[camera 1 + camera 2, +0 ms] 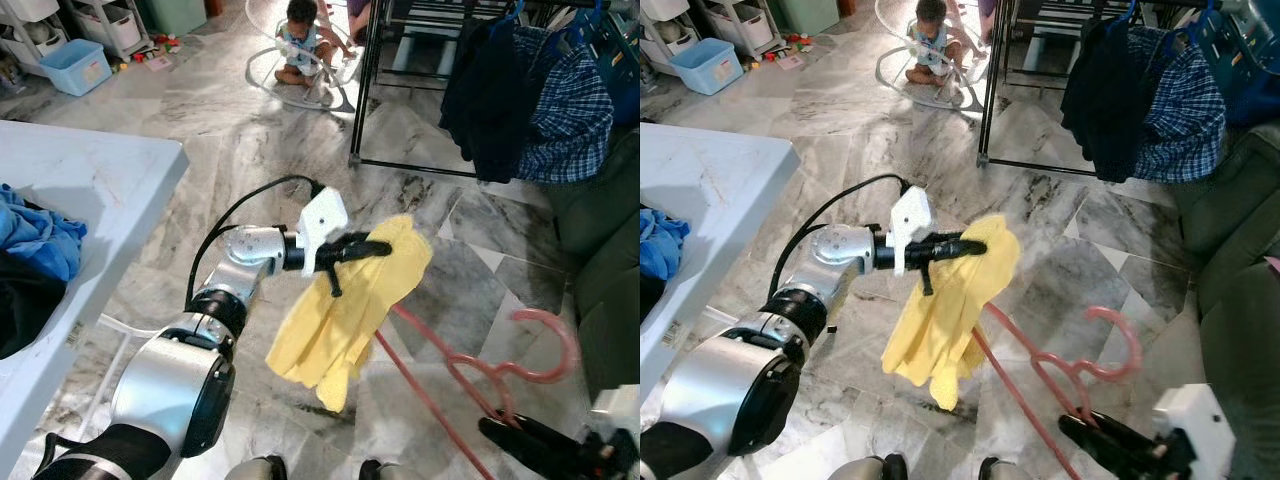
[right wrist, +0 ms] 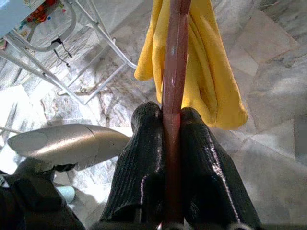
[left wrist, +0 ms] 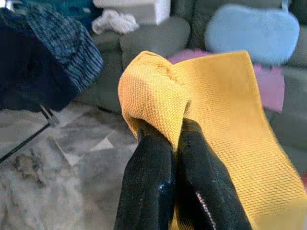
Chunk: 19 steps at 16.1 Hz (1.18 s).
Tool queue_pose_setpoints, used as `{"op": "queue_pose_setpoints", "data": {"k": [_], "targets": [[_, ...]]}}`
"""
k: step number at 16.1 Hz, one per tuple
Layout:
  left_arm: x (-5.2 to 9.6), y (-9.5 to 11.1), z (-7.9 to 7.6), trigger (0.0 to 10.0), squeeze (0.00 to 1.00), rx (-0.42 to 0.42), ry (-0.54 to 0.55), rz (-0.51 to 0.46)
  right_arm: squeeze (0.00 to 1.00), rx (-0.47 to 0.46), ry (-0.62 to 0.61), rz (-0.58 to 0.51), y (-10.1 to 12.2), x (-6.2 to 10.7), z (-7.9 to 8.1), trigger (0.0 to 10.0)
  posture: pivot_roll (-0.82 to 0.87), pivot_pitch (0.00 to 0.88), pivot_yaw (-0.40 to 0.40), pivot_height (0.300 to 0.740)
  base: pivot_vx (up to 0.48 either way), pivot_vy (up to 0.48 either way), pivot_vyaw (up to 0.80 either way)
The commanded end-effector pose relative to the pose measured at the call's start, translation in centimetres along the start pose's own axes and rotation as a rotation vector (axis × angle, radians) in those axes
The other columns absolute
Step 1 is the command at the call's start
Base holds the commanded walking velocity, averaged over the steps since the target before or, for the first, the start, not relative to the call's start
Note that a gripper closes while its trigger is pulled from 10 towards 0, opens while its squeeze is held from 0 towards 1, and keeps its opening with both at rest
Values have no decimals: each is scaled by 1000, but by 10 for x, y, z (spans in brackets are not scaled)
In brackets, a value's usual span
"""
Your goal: Hang hanger
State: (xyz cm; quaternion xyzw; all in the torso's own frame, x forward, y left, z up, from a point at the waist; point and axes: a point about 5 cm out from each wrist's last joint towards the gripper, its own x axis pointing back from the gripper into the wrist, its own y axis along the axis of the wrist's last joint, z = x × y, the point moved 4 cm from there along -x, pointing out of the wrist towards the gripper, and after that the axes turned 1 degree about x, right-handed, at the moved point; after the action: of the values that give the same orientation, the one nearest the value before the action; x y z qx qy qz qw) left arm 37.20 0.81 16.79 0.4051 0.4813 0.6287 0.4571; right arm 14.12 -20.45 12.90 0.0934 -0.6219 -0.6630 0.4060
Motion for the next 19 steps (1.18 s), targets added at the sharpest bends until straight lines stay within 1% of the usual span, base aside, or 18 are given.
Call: {"op": "queue_pose_setpoints", "data": {"k": [1, 2, 4, 5, 6, 7, 9, 11, 12, 15, 17, 18, 19], "targets": [[-6, 19, 5, 10000, 0, -22, 1, -56, 0, 5, 32, -1, -2, -8, 6, 10000, -94, 171, 23, 740, 0, 0, 0], [-7, 21, 5, 10000, 0, -13, -7, -66, 0, 2, 21, -14, -2, -14, 4, 10000, -94, 171, 23, 740, 0, 0, 0], [-7, 22, 6, 10000, 0, 0, 4, -77, 0, -3, 31, -32, -2, -23, 6, 10000, -90, 170, 23, 740, 0, 0, 0], [-6, 25, 9, 10000, 0, 31, 20, -101, 0, -5, 27, -49, -1, -29, 6, 10000, -91, 169, 23, 740, 0, 0, 0], [-6, 26, 10, 10000, 0, 44, 25, -109, 0, -7, 18, -59, 0, -31, 4, 10000, -90, 170, 23, 740, 0, 0, 0], [-7, 28, 11, 10000, 0, 51, 36, -118, 0, -7, 19, -74, 2, -37, 4, 10000, -86, 168, 22, 740, 0, 0, 0], [-7, 25, 13, 10000, 0, 39, 66, -107, 0, 17, 48, -101, 12, -45, 11, 10000, -86, 166, 24, 740, 0, 0, 0], [-5, 21, 16, 10000, 0, 34, 107, -89, 0, 40, 53, -117, 18, -46, 13, 10000, -86, 166, 25, 740, 0, 0, 0], [-1, 15, 18, 10000, 0, 20, 145, -60, 0, 65, 48, -128, 26, -43, 15, 10000, -90, 166, 25, 740, 0, 0, 0], [2, 11, 22, 10000, 0, 24, 180, -41, 0, 85, 25, -116, 26, -36, 13, 10000, -92, 163, 25, 740, 0, 0, 0], [4, 6, 20, 10000, 0, 21, 150, -11, 0, 72, -39, -83, 18, -22, 2, 10000, -95, 161, 26, 740, 0, 0, 0], [5, 6, 19, 10000, 0, 17, 142, -7, 0, 68, -54, -77, 16, -18, 0, 10000, -95, 161, 26, 740, 0, 0, 0], [8, 1, 14, 10000, 0, 0, 100, 13, 0, 67, -77, -60, 14, -3, -4, 10000, -96, 159, 26, 740, 0, 0, 0]]}}
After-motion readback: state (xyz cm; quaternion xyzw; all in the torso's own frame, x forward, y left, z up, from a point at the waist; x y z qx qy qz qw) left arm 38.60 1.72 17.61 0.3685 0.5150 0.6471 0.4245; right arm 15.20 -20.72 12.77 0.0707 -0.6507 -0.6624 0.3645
